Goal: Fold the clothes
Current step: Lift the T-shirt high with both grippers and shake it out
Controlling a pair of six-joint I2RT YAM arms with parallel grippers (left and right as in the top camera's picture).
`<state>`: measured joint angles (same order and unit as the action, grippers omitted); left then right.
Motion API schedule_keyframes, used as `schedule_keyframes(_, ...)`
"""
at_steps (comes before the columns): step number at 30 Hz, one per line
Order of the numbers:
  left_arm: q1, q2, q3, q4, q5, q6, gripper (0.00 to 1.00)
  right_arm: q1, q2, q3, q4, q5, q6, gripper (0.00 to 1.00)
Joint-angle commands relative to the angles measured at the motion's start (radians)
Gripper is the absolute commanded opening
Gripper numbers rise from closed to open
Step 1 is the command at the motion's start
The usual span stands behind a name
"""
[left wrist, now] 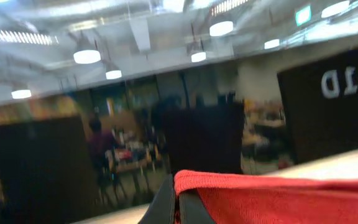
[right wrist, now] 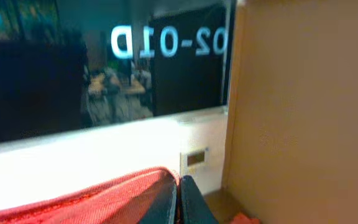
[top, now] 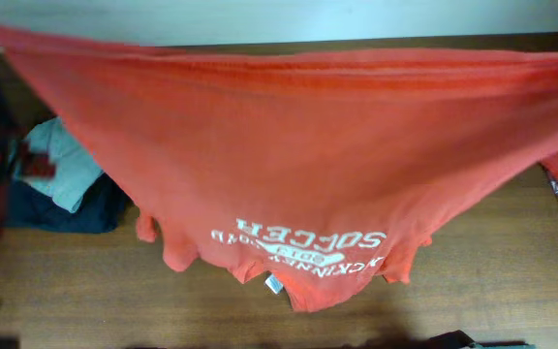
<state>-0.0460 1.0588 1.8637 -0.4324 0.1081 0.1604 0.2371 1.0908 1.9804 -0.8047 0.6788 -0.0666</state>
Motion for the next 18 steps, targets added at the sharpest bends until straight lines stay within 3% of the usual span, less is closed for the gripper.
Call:
schedule_keyframes(1, 0.001, 0.076, 0.007, -0.019, -0.031, 0.002, 0.0, -0.01, 0.081, 0.008, -0.02, 0.046, -0.008, 0.04)
schedule_keyframes(11, 0.001, 0.401, 0.007, -0.013, -0.031, 0.002, 0.0, -0.083, 0.396, 0.008, -0.009, 0.057, 0.022, 0.05)
schedule_keyframes(16, 0.001, 0.594, 0.007, 0.09, -0.031, 0.002, 0.0, -0.192, 0.595, 0.008, 0.073, -0.112, 0.022, 0.06)
schedule_keyframes(18, 0.001, 0.696, 0.007, 0.19, -0.037, -0.023, 0.01, -0.233, 0.694, 0.008, 0.146, -0.238, 0.023, 0.14)
